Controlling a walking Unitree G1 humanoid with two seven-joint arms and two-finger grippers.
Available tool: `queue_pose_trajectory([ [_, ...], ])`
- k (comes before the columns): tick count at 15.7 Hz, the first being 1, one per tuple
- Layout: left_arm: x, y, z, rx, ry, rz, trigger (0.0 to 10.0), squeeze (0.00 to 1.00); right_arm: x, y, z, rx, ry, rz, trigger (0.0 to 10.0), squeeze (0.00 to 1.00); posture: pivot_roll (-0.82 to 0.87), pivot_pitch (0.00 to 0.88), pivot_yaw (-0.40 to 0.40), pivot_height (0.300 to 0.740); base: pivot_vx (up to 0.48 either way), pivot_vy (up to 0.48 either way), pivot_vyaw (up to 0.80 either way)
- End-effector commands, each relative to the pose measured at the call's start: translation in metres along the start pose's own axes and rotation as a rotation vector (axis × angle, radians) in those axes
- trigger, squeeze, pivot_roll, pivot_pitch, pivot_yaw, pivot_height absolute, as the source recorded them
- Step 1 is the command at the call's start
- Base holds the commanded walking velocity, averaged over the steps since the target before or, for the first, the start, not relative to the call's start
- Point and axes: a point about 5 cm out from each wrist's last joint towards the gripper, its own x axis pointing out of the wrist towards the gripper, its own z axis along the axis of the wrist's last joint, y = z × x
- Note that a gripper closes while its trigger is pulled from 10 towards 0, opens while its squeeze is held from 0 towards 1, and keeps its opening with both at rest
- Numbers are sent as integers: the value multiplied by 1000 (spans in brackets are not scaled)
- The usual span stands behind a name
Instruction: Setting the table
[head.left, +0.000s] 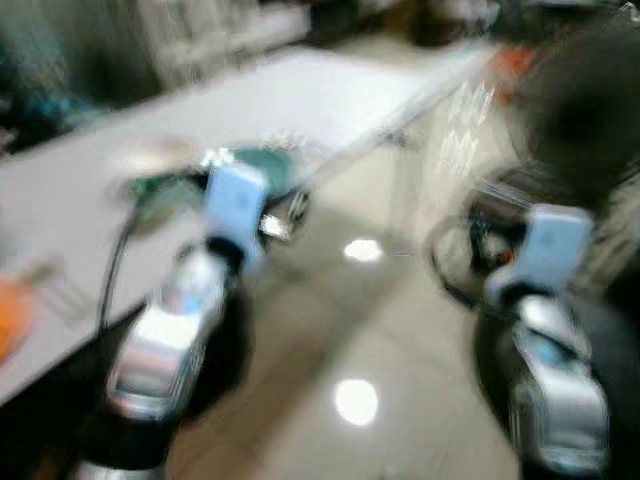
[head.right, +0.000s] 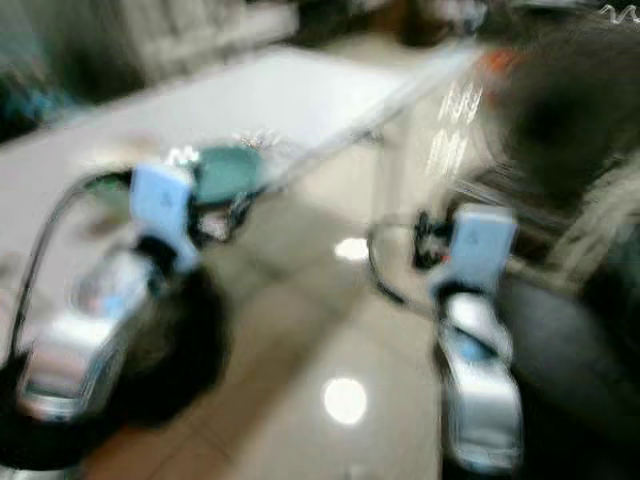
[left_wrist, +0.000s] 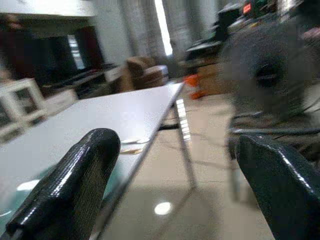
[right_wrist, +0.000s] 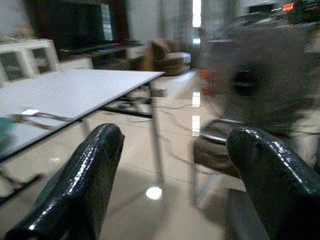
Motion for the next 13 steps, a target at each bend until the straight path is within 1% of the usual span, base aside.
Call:
queue_pose_trajectory([
  [1, 2, -2, 2, -14, -4, -13, 10000, 0, 3, 0, 8, -6, -20, 2, 10000, 0, -28, 27, 14, 740, 428, 0, -800],
  [7, 3, -3, 1, -27, -4, -31, 10000, 0, 4, 1, 8, -26, -12, 10, 10000, 0, -32, 30, 11, 740, 438, 0, -800],
  [13, 2, -7, -4, -43, 18, -39, 10000, 0, 7, -1, 9, -47, -17, 7, 10000, 0, -33, 32, 4, 740, 437, 0, -800],
])
